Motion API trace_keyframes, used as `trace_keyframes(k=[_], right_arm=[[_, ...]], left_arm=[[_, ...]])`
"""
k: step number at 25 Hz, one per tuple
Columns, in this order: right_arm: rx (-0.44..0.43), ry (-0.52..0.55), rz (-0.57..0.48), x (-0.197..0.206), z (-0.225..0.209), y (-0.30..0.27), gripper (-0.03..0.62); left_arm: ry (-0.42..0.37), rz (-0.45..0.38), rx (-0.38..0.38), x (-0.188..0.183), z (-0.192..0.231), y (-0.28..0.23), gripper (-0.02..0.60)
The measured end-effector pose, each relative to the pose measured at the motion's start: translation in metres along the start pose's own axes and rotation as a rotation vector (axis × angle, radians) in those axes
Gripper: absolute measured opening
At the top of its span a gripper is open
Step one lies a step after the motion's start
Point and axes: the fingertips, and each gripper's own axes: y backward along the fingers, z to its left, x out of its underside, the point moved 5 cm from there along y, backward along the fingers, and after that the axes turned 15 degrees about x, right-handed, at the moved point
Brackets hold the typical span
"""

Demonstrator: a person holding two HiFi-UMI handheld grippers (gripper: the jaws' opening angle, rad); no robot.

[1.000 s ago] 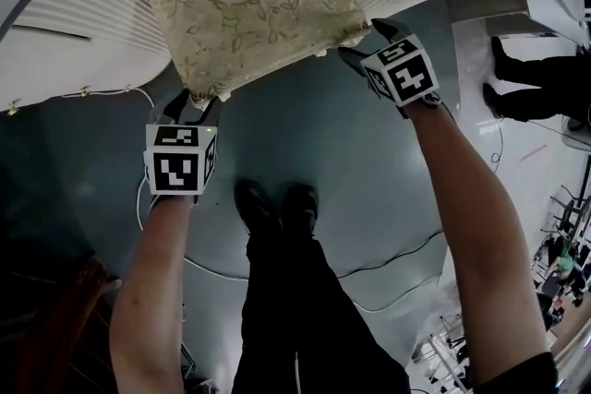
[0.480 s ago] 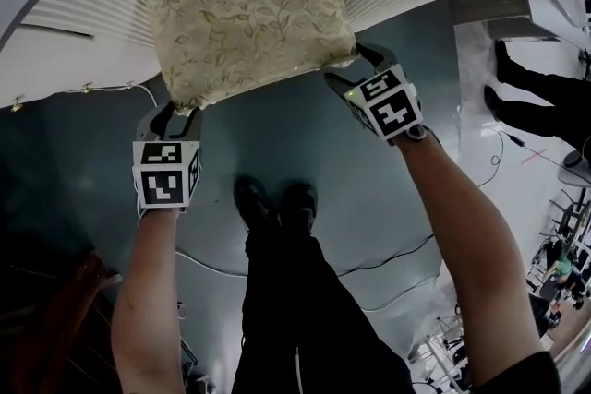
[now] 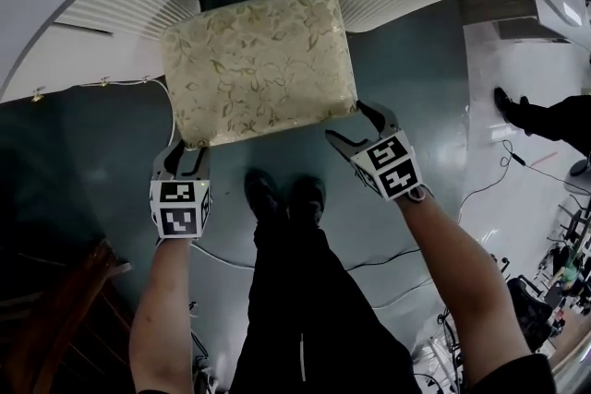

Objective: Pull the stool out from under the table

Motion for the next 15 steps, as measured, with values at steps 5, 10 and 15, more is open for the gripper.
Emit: trace_keyframes(k=[5, 10, 15], right_arm=[[-0.079, -0.110, 0.035, -0.007, -0.005, 0.009, 0.356], [-0.148, -0.348, -0.012, -0.027, -0.034, 0.023, 0.322], [-0.231, -0.468, 0.017, -0.040, -0.042, -0.001, 0.371]], left_arm=[[0.046, 0.042, 0.038, -0.004, -0.005, 0.005, 0.179], [0.202, -0.060, 0.150, -0.014, -0.002, 0.015, 0.299], [0.350, -0.130, 0.255, -0.036, 0.013, 0.012, 0.406]])
